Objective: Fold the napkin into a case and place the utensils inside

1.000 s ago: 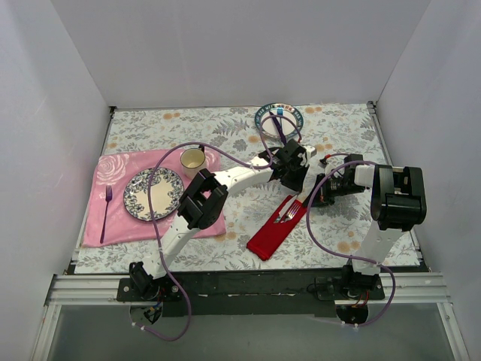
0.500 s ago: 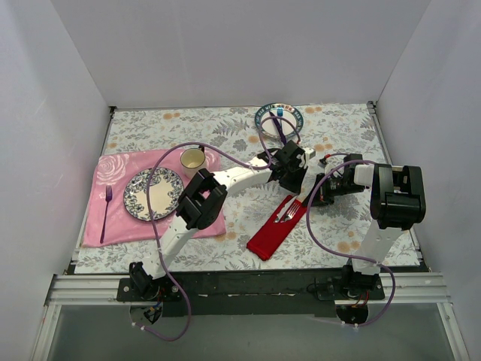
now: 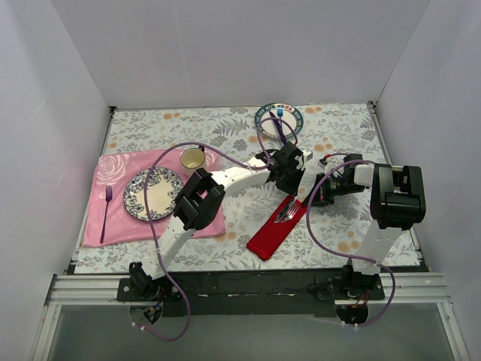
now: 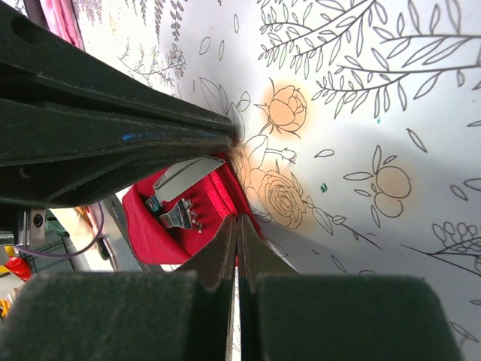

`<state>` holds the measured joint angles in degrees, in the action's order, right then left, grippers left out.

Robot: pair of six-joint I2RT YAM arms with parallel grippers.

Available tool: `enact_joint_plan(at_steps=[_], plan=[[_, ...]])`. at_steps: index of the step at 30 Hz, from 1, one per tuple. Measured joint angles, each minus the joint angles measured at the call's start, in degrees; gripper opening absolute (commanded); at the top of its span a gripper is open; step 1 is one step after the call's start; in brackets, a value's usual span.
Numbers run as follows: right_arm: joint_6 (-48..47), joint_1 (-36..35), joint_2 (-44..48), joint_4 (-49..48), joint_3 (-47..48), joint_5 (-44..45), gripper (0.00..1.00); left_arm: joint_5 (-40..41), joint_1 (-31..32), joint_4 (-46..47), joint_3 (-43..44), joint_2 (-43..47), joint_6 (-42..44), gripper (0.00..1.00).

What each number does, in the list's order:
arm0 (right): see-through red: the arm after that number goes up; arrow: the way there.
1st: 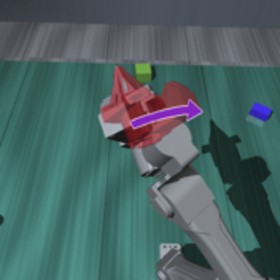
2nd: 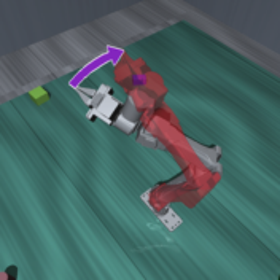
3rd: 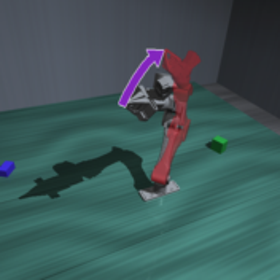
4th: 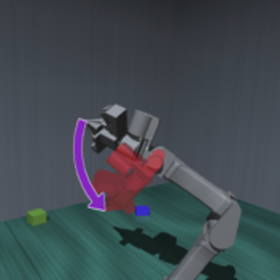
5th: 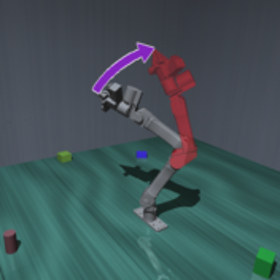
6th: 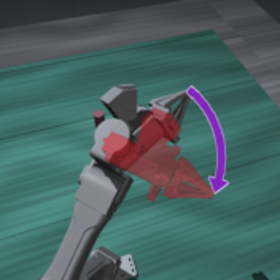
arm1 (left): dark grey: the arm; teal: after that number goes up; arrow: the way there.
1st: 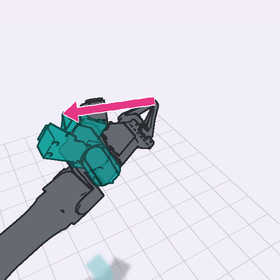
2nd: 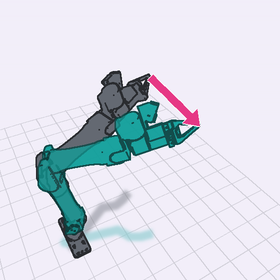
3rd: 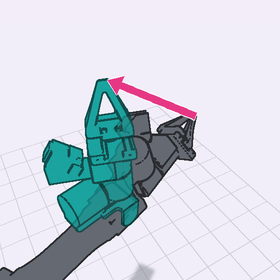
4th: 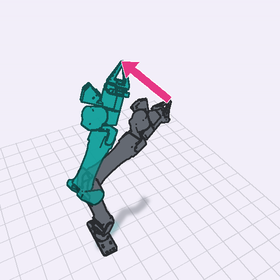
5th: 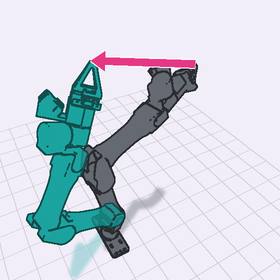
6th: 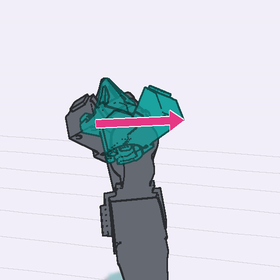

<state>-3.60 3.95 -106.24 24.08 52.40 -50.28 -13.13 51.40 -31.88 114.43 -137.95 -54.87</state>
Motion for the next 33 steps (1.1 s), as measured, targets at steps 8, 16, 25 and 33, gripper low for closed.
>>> enact_joint_plan(at_steps=[8,16,25,33], plan=[[0.0,0.0,0.0,0.0,0.0,0.0,0.01,0.7,0.0,0.1,-1.3,1.0,-0.6,0.11],[0.1,0.0,0.0,0.0,0.0,0.0,0.01,0.7,0.0,0.1,0.0,1.0,-0.8,0.17],[0.2,0.0,0.0,0.0,0.0,0.0,0.01,0.5,1.1,0.2,1.9,1.0,-0.9,0.18],[0.2,0.0,0.0,0.0,0.0,0.0,0.01,0.7,1.5,0.2,1.9,1.0,-0.7,0.18]])
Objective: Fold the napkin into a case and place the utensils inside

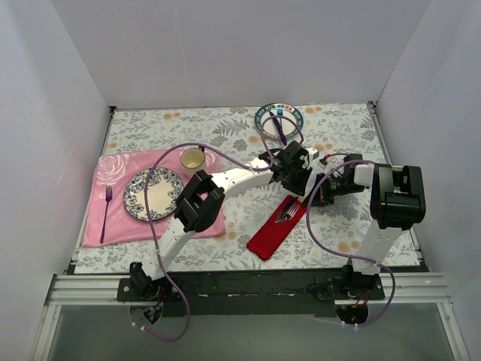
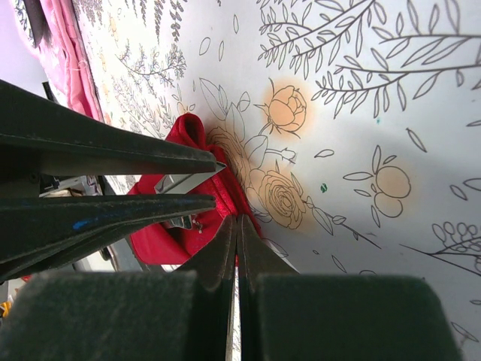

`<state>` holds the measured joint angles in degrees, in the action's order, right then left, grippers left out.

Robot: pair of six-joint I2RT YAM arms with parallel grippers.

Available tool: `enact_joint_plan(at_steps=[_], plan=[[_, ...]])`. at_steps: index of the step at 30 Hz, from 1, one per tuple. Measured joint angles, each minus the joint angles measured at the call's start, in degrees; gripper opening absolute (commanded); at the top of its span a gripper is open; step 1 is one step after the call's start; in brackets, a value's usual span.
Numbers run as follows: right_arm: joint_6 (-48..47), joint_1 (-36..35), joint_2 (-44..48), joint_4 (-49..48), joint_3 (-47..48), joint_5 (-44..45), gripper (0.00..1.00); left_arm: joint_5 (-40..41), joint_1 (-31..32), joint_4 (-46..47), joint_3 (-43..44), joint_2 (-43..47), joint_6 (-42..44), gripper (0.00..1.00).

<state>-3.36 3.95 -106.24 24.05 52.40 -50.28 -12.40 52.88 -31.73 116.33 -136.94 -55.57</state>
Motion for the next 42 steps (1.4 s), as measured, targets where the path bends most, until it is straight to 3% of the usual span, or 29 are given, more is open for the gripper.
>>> enact_joint_plan(at_steps=[36,42], plan=[[0.2,0.0,0.0,0.0,0.0,0.0,0.01,2.5,0.5,-1.7,0.0,-0.5,0.5,0.17],[0.2,0.0,0.0,0.0,0.0,0.0,0.01,2.6,0.5,-1.7,0.0,-0.6,0.5,0.13]])
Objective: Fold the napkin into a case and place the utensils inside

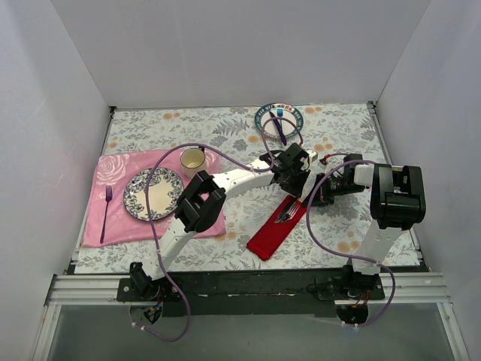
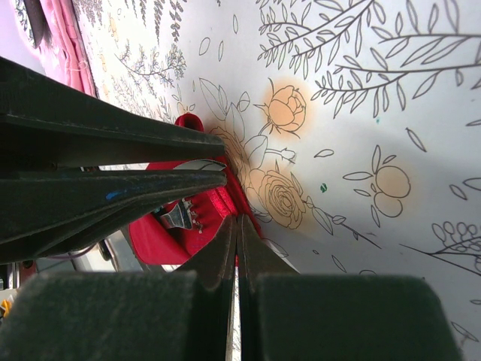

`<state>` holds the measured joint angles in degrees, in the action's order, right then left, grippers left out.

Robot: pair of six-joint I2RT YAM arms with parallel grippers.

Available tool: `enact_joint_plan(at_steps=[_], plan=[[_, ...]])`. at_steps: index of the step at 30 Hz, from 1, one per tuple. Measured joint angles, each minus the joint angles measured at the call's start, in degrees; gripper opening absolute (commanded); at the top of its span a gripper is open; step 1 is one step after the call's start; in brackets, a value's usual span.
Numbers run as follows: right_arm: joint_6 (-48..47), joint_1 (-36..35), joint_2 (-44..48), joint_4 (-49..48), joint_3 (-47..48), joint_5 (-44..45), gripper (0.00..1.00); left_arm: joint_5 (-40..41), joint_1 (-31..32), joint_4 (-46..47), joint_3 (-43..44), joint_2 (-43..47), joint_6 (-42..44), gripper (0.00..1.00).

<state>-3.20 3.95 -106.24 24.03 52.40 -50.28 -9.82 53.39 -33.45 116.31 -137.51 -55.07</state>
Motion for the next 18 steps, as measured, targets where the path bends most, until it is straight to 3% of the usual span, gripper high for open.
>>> enact_joint_plan(at_steps=[12,18], plan=[[0.0,0.0,0.0,0.0,0.0,0.0,0.01,0.4,0.0,0.0,0.0,0.0,0.3,0.12],[0.0,0.0,0.0,0.0,0.0,0.0,0.01,0.4,0.0,0.0,0.0,0.0,0.5,0.02]])
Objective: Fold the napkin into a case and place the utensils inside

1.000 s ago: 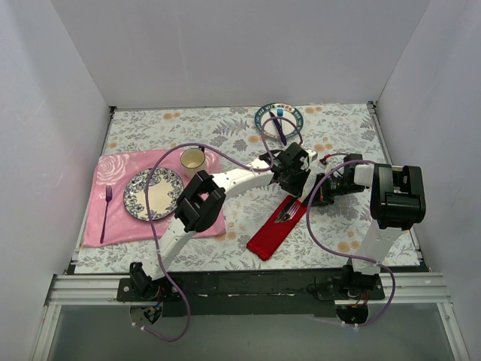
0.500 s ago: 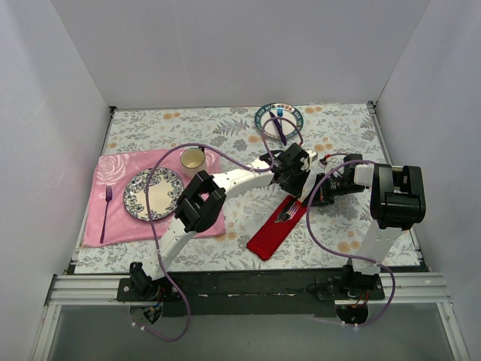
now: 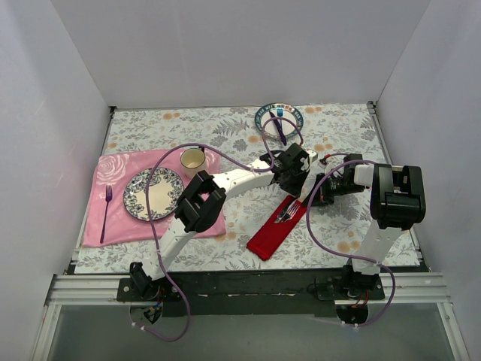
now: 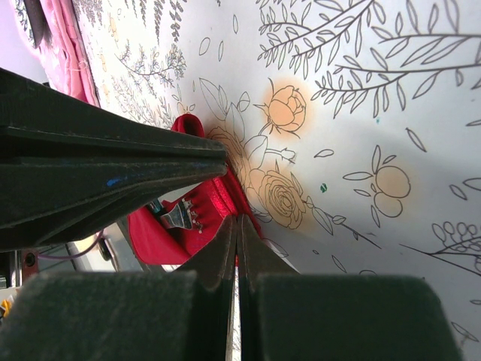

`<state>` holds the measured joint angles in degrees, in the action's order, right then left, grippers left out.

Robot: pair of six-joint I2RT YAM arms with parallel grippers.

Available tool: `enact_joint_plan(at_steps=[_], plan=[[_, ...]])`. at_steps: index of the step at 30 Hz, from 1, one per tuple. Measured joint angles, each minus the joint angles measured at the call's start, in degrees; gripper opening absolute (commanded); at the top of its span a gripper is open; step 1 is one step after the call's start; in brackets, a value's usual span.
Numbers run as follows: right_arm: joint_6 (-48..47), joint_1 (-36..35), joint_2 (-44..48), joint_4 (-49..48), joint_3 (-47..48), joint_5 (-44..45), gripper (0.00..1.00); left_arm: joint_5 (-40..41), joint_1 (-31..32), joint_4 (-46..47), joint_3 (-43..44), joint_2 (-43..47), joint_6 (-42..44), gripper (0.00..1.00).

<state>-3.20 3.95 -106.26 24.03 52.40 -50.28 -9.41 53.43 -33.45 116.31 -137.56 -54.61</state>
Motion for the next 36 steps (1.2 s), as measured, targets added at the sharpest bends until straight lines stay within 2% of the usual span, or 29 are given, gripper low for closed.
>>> enact_joint_plan(at_steps=[18,36], plan=[[0.0,0.0,-0.1,0.0,0.0,0.0,0.01,0.8,0.0,0.1,-0.2,0.0,0.0,0.0],[0.0,-0.1,-0.1,0.0,0.0,0.0,0.01,1.9,0.1,2.1,-7.1,4.9,-0.7,0.0]])
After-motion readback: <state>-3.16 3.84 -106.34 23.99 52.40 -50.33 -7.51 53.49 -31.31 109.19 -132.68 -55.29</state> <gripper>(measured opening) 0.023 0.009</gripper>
